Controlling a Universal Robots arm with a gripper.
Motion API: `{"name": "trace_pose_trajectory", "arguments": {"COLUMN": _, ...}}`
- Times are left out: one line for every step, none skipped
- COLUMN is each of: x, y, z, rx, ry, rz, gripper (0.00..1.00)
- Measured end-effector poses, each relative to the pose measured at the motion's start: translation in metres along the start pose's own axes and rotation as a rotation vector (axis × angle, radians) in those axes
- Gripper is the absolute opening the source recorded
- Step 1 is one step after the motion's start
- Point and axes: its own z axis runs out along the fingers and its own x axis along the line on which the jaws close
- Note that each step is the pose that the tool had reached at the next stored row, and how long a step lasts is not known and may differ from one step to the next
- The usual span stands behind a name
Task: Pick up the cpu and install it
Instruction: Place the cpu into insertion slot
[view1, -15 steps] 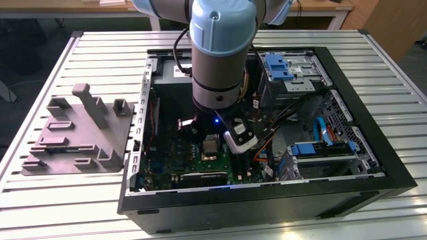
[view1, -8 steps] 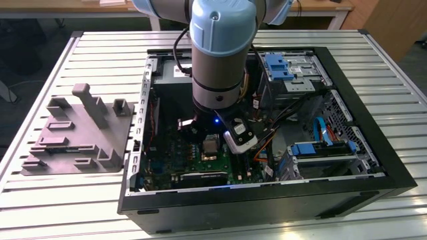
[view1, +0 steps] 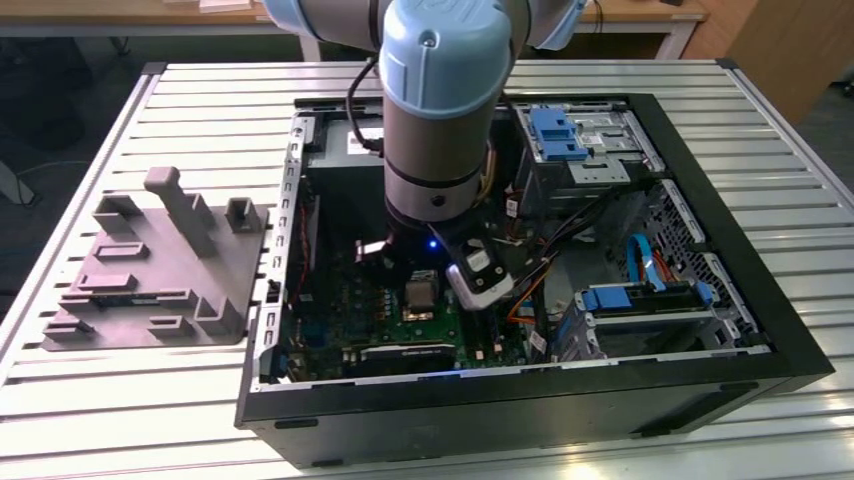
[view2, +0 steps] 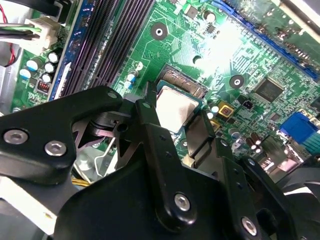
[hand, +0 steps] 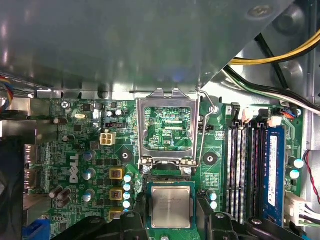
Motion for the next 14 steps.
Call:
{"name": "trace_pose_trajectory", "arguments": {"x": 0.0001, "y": -0.0002, "z": 0.0004, "rx": 0.0002, "ry": 0.0003, "rz": 0.000, "gripper": 0.47}}
{"name": "trace_pose_trajectory", "arguments": {"x": 0.0001, "y": -0.0004, "z": 0.0011, "rx": 0.0002, "ry": 0.0004, "rz": 0.000, "gripper": 0.47}}
{"name": "trace_pose_trajectory", "arguments": {"x": 0.0002, "y": -0.0005, "z": 0.0021, "rx": 0.0000, "ry": 0.0005, "rz": 0.000, "gripper": 0.47}}
{"name": "trace_pose_trajectory", "arguments": {"x": 0.0007, "y": -0.0005, "z": 0.0033, "rx": -0.0001, "ry": 0.0011, "rz": 0.000, "gripper": 0.47}}
{"name": "trace_pose_trajectory", "arguments": {"x": 0.0016, "y": -0.0006, "z": 0.0045, "rx": 0.0000, "ry": 0.0018, "rz": 0.000, "gripper": 0.47}}
{"name": "trace_pose_trajectory", "arguments": {"x": 0.0022, "y": -0.0007, "z": 0.0059, "rx": 0.0000, "ry": 0.0025, "rz": 0.000, "gripper": 0.47}}
{"name": "trace_pose_trajectory", "arguments": {"x": 0.0025, "y": -0.0009, "z": 0.0072, "rx": 0.0000, "ry": 0.0035, "rz": 0.000, "gripper": 0.47}}
{"name": "trace_pose_trajectory", "arguments": {"x": 0.0027, "y": -0.0012, "z": 0.0081, "rx": 0.0001, "ry": 0.0044, "rz": 0.000, "gripper": 0.47}}
{"name": "trace_pose_trajectory", "arguments": {"x": 0.0028, "y": -0.0016, "z": 0.0087, "rx": 0.0001, "ry": 0.0048, "rz": 0.000, "gripper": 0.47}}
{"name": "trace_pose_trajectory", "arguments": {"x": 0.0028, "y": -0.0022, "z": 0.0091, "rx": 0.0000, "ry": 0.0048, "rz": 0.000, "gripper": 0.47}}
{"name": "trace_pose_trajectory", "arguments": {"x": 0.0028, "y": -0.0028, "z": 0.0094, "rx": 0.0000, "ry": 0.0049, "rz": 0.000, "gripper": 0.47}}
{"name": "trace_pose_trajectory", "arguments": {"x": 0.0029, "y": -0.0033, "z": 0.0096, "rx": 0.0001, "ry": 0.0048, "rz": 0.000, "gripper": 0.47}}
{"name": "trace_pose_trajectory", "arguments": {"x": 0.0029, "y": -0.0036, "z": 0.0099, "rx": -0.0001, "ry": 0.0049, "rz": 0.000, "gripper": 0.47}}
{"name": "trace_pose_trajectory", "arguments": {"x": 0.0029, "y": -0.0038, "z": 0.0103, "rx": -0.0002, "ry": 0.0048, "rz": 0.001, "gripper": 0.47}}
